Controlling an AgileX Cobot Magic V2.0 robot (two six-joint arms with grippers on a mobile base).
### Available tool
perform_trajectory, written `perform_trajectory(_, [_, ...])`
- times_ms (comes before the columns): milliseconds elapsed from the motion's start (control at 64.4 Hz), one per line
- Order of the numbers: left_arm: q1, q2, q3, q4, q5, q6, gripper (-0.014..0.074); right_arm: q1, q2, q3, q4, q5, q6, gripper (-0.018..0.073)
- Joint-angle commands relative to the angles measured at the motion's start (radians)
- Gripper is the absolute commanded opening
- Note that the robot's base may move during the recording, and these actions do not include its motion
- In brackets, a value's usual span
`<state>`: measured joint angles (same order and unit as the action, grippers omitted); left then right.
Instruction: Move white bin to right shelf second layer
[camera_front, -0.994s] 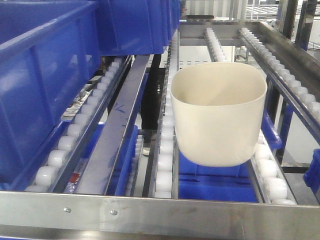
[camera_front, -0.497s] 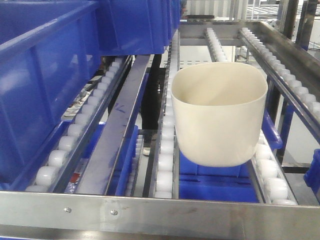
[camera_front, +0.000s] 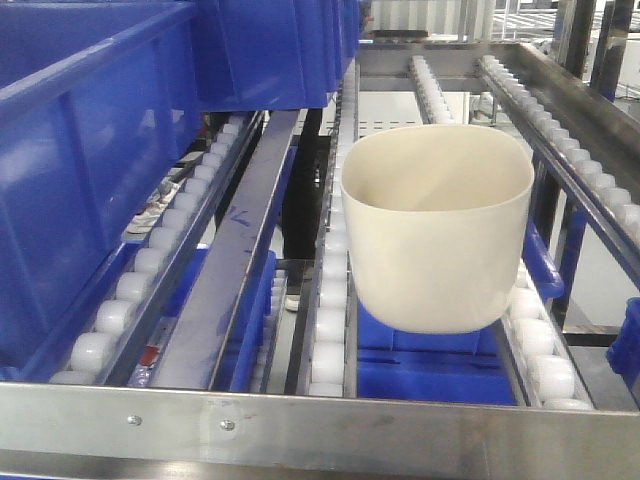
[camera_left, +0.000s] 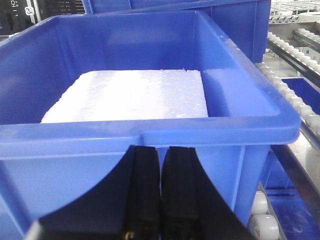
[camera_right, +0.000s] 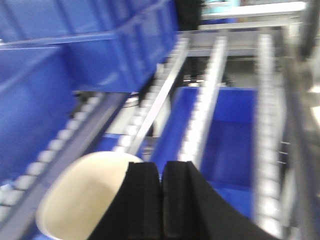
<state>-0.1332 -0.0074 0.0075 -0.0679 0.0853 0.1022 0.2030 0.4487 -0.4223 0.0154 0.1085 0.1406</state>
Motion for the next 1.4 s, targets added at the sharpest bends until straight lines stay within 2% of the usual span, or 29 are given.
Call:
perform_trajectory(0, [-0.003, -0.014, 0.037, -0.006, -0.085, -0.003, 0.0085, -0.050, -0.053, 0.014, -0.015, -0.055, -0.013, 0.0049])
perform_trajectory(202, [-0.003, -0.014, 0.037, -0.006, -0.085, -0.003, 0.0085, -0.193, -0.248, 0.200, -0.015, -0.052, -0.013, 0.0049])
perform_trajectory(357, [-0.003, -0.014, 0.037, -0.006, -0.085, -0.003, 0.0085, -0.245, -0.354, 0.333, -0.021, -0.053, -0.013, 0.0049])
perform_trajectory(559, [-0.003, -0.014, 0.037, -0.006, -0.085, -0.003, 0.0085, -0.256, -0.444, 0.437, -0.032, -0.055, -0.013, 0.0049])
perform_trajectory(838, [-0.003, -0.014, 0.037, -0.006, -0.085, -0.003, 0.0085, -0.256, -0.479, 0.436, -0.086, -0.028, -0.016, 0.0049])
perform_trajectory(1382, [-0.003, -0.014, 0.037, -0.006, -0.085, -0.003, 0.0085, -0.256, -0.479, 0.436, -0.074, -0.029, -0.017, 0.0049])
